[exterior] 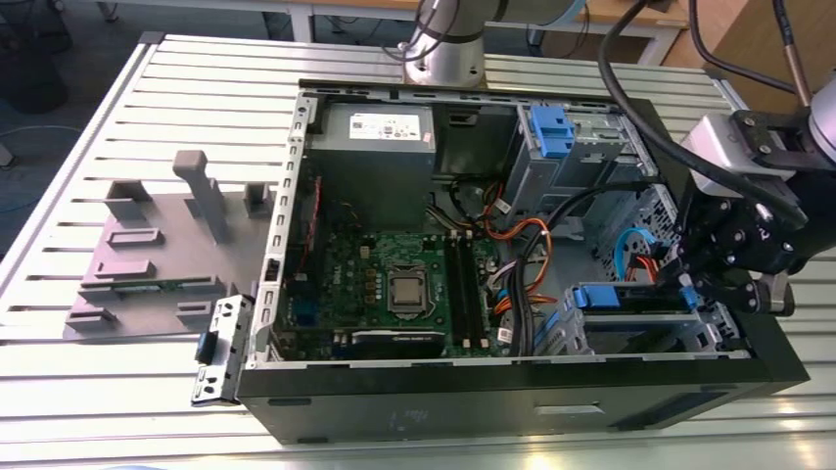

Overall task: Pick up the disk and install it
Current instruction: 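Insert the disk into the insertion slot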

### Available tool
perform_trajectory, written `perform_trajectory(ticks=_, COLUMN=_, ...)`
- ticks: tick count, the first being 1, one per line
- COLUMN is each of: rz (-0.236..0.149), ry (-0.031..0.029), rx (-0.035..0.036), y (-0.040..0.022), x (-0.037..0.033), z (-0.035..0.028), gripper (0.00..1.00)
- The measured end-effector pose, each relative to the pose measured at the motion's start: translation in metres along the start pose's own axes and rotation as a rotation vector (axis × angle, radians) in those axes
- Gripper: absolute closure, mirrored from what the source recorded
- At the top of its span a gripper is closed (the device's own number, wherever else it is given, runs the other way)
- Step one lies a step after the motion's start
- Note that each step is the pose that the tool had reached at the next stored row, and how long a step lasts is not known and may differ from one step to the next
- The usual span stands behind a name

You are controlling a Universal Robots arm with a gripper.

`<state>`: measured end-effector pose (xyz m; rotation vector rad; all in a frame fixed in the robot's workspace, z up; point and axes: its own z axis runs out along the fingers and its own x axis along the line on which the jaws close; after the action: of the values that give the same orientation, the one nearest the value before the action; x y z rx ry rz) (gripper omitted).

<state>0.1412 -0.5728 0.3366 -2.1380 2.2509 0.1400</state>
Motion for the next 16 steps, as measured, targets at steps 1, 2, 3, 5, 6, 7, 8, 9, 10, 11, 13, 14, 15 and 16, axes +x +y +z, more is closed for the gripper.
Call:
perform_trajectory(ticks=1, rz=-0.001, ry=-0.0003, rx=-0.0003, y=-0.0001, x=0.0011, z=0.0011, gripper=0.89)
perform_trajectory(ticks=2, rz=-0.002, ry=-0.0003, rx=-0.0007, y=-0.0002, x=0.0022, z=0.0024, gripper=0.89)
perform_trajectory(ticks=3, rz=-0.003, ry=-0.0001, rx=-0.0009, y=-0.0003, x=0.0029, z=0.0032, gripper=0.89)
perform_trajectory(ticks=5, rz=-0.003, ry=0.0002, rx=-0.0011, y=-0.0003, x=0.0033, z=0.0039, gripper=0.89)
perform_trajectory(ticks=6, rz=-0.003, ry=0.0002, rx=-0.0011, y=-0.0004, x=0.0034, z=0.0041, gripper=0.89)
perform_trajectory(ticks=7, rz=-0.003, ry=0.0, rx=-0.0011, y=-0.0004, x=0.0034, z=0.0043, gripper=0.89)
perform_trajectory(ticks=8, rz=-0.003, ry=-0.0003, rx=-0.0011, y=-0.0004, x=0.0035, z=0.0045, gripper=0.89)
perform_trajectory(ticks=9, rz=-0.003, ry=-0.0006, rx=-0.0012, y=-0.0004, x=0.0034, z=0.0046, gripper=0.89)
perform_trajectory(ticks=10, rz=-0.003, ry=-0.0008, rx=-0.0011, y=-0.0004, x=0.0034, z=0.0047, gripper=0.89)
perform_trajectory(ticks=11, rz=-0.003, ry=-0.0009, rx=-0.0012, y=-0.0004, x=0.0034, z=0.0046, gripper=0.89)
perform_trajectory(ticks=13, rz=-0.003, ry=-0.0012, rx=-0.0012, y=-0.0004, x=0.0034, z=0.0045, gripper=0.89)
perform_trajectory(ticks=14, rz=-0.003, ry=-0.0015, rx=-0.0012, y=-0.0004, x=0.0034, z=0.0041, gripper=0.89)
perform_trajectory(ticks=15, rz=-0.003, ry=-0.0019, rx=-0.0013, y=-0.0004, x=0.0033, z=0.0035, gripper=0.89)
perform_trajectory(ticks=16, rz=-0.003, ry=-0.0019, rx=-0.0013, y=-0.0006, x=0.0032, z=0.0027, gripper=0.89)
